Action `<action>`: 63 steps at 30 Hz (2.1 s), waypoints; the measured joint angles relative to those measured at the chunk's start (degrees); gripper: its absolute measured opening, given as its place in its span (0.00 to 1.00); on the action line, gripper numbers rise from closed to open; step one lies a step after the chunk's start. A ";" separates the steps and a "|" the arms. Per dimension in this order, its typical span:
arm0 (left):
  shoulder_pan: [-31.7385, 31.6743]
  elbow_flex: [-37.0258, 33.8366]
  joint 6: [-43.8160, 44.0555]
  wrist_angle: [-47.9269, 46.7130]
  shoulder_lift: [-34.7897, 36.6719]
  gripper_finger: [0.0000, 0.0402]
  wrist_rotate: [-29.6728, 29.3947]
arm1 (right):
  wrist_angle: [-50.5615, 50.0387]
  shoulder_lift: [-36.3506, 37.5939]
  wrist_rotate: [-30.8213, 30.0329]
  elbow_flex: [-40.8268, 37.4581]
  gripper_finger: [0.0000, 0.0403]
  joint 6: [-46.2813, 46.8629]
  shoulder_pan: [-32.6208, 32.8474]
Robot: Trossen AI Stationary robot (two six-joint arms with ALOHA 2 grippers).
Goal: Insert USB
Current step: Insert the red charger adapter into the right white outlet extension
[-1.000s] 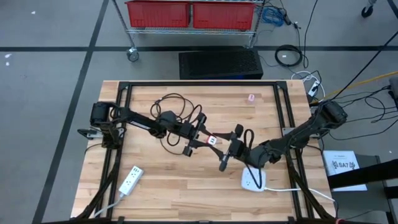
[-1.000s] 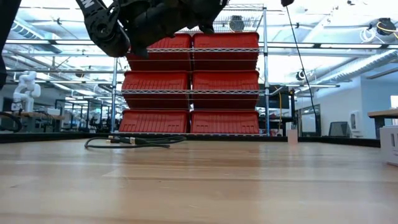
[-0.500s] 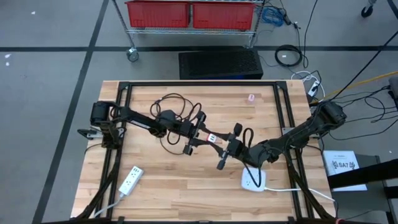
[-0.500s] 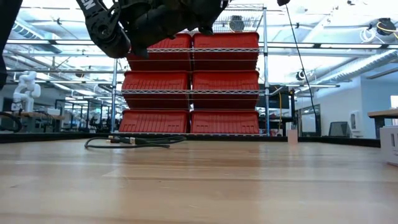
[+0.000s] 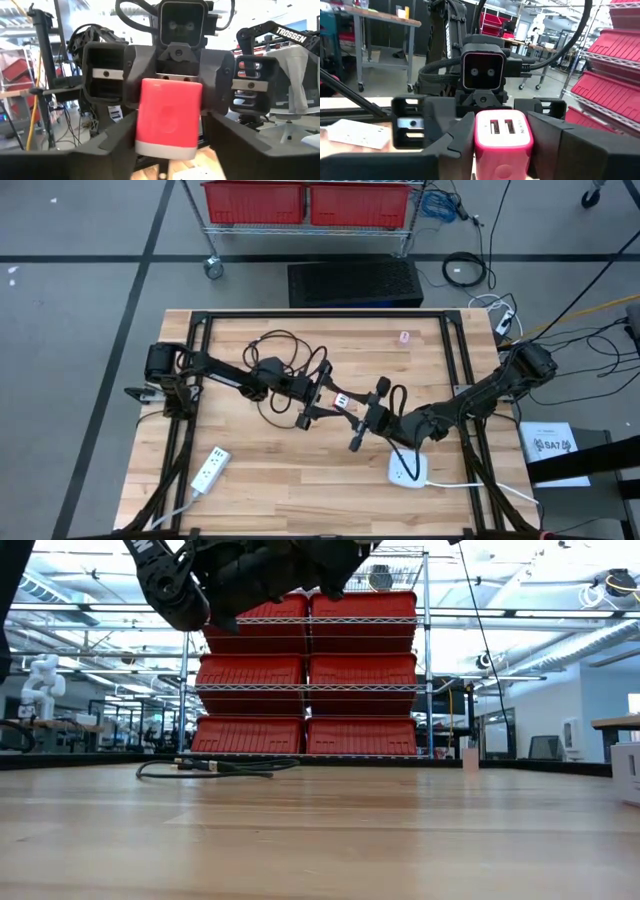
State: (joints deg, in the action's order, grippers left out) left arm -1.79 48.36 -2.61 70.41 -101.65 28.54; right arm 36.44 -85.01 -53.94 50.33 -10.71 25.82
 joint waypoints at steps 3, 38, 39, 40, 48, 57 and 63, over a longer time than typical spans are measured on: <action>0.06 0.04 0.81 -0.30 -0.01 0.66 -1.27 | 0.07 0.02 -0.58 0.00 0.30 -0.49 -0.03; 12.23 26.43 -18.98 -35.63 -21.38 0.02 -19.22 | -72.49 8.26 -7.08 0.04 0.30 76.45 29.33; 12.45 28.11 -18.92 -35.61 -22.60 0.02 -18.47 | -73.35 7.65 -7.07 0.04 0.30 78.47 29.74; 12.69 29.71 -18.86 -35.29 -23.78 0.02 -17.71 | -74.35 7.08 -7.07 0.04 0.30 80.58 30.24; 11.85 39.75 -18.95 -40.51 -29.86 0.03 -10.72 | -80.21 5.35 -7.18 0.04 0.30 91.16 33.52; 11.73 50.78 -18.97 -45.51 -36.89 0.03 -7.40 | -80.97 5.35 -7.16 0.03 0.30 91.52 33.92; 12.06 57.07 -19.15 -49.26 -41.27 0.03 -8.70 | -81.42 5.35 -7.09 0.02 0.30 91.52 33.92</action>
State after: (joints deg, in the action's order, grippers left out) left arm 10.27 105.43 -21.76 21.15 -142.91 19.84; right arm -44.98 -79.66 -61.04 50.35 80.82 59.75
